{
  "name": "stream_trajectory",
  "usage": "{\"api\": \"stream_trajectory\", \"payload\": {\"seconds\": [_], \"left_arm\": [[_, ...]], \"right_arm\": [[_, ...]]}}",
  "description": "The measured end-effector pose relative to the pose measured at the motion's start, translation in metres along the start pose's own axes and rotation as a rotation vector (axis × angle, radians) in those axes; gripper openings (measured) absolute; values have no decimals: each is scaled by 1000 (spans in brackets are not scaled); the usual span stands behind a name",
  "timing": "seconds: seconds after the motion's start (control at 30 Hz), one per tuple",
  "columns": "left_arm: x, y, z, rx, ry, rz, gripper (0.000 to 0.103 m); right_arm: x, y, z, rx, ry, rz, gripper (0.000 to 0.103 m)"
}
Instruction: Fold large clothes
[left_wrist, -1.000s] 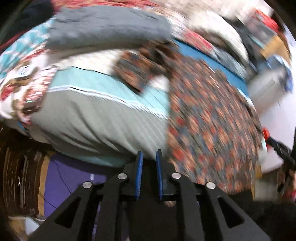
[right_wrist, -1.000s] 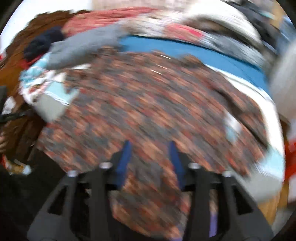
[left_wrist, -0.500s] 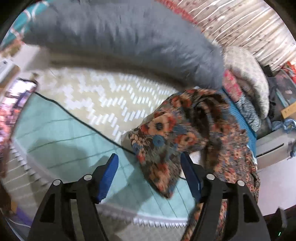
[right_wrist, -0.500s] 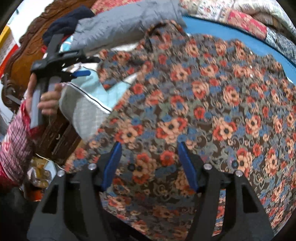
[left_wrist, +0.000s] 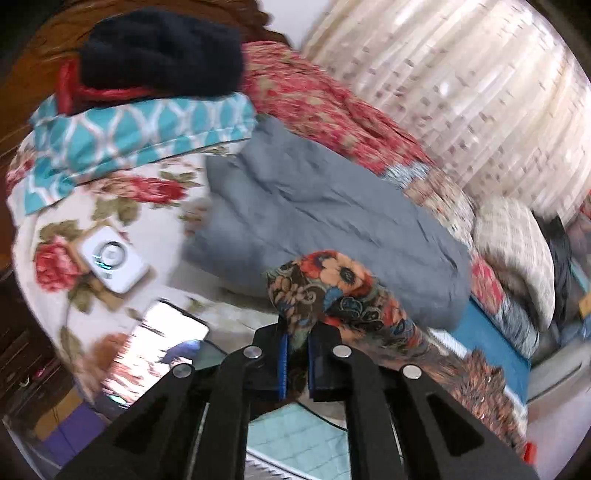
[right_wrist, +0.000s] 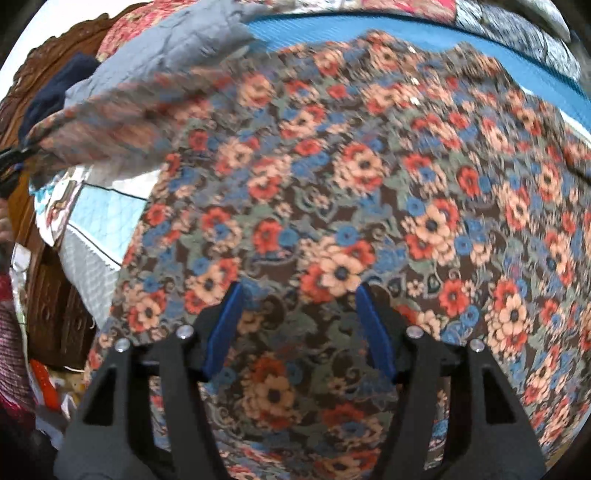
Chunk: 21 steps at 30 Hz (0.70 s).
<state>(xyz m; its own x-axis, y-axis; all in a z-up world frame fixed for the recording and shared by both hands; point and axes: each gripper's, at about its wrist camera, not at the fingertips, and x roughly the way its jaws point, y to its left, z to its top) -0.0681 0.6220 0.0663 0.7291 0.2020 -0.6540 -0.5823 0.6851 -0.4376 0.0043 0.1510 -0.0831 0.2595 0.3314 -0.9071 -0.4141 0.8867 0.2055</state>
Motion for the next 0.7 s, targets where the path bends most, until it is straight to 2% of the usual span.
{"api": "stream_trajectory", "payload": {"seconds": [0.03, 0.1, 0.17, 0.23, 0.27, 0.4, 0.5, 0.6, 0.7], "left_arm": [[2, 4, 4, -8, 4, 13, 9], [22, -4, 1, 60, 24, 126, 8], [54, -10, -8, 120, 140, 252, 7], [78, 1, -18, 110, 294, 331, 7], [79, 8, -22, 74, 311, 326, 7], [54, 14, -41, 9, 276, 254, 5], [23, 22, -53, -29, 242, 208, 0], [-6, 42, -67, -88, 219, 163, 0], [-20, 56, -79, -132, 215, 197, 0]], "right_arm": [[3, -1, -2, 1, 9, -3, 61], [7, 0, -4, -14, 5, -13, 61], [10, 2, -3, -40, 6, -23, 65], [10, 4, -3, -57, 6, -17, 67], [9, 3, -3, -55, 6, -8, 67], [-2, -10, -8, -23, 2, 52, 67], [-24, -30, -8, 4, -52, 83, 67], [-54, -70, -6, 62, -147, 45, 67], [-76, -130, -10, 191, -205, -20, 67]]}}
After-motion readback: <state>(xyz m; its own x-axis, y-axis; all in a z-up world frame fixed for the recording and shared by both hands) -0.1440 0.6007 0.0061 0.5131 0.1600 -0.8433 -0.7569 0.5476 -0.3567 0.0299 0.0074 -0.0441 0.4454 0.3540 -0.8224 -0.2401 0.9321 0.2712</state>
